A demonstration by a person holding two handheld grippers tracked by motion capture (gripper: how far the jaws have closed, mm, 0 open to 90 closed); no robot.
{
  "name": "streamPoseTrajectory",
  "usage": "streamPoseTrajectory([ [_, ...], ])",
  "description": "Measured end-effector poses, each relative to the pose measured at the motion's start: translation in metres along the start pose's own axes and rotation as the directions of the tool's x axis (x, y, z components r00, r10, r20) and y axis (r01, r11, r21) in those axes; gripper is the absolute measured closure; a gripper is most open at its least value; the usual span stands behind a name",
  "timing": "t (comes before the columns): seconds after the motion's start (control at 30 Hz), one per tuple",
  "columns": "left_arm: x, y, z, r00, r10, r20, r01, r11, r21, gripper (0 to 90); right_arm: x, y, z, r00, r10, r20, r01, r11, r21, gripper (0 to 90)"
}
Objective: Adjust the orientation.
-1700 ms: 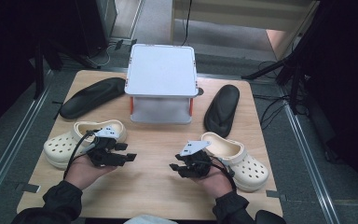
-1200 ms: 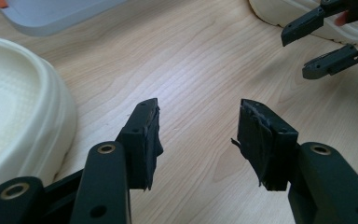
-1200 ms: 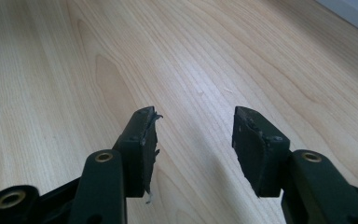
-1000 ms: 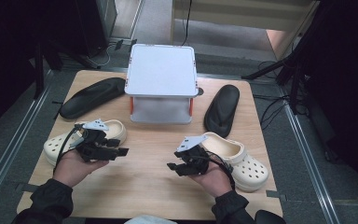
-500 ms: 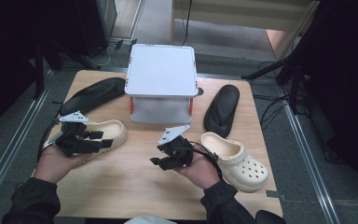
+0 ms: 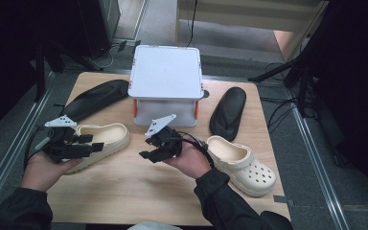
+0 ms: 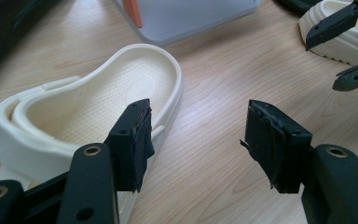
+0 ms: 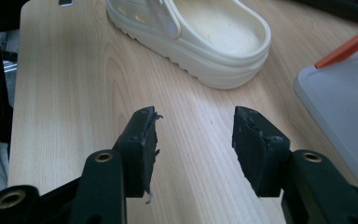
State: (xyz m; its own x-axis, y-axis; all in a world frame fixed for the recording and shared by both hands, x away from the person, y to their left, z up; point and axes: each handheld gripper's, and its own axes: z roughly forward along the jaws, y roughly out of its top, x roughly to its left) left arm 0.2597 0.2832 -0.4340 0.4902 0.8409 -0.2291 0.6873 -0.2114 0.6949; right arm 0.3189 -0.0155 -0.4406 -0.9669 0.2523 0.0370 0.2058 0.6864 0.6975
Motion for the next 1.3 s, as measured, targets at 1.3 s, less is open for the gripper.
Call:
streamPoseTrajectory([
  [1.3,0.037,-0.021,-0.03,0.9909,-0.108,-0.079,0.106,0.9938,-0.035,40.1,0.005,0.079,0.126,0.9804,-0.166,-0.107,0.172,0.984,0.049,54.0],
])
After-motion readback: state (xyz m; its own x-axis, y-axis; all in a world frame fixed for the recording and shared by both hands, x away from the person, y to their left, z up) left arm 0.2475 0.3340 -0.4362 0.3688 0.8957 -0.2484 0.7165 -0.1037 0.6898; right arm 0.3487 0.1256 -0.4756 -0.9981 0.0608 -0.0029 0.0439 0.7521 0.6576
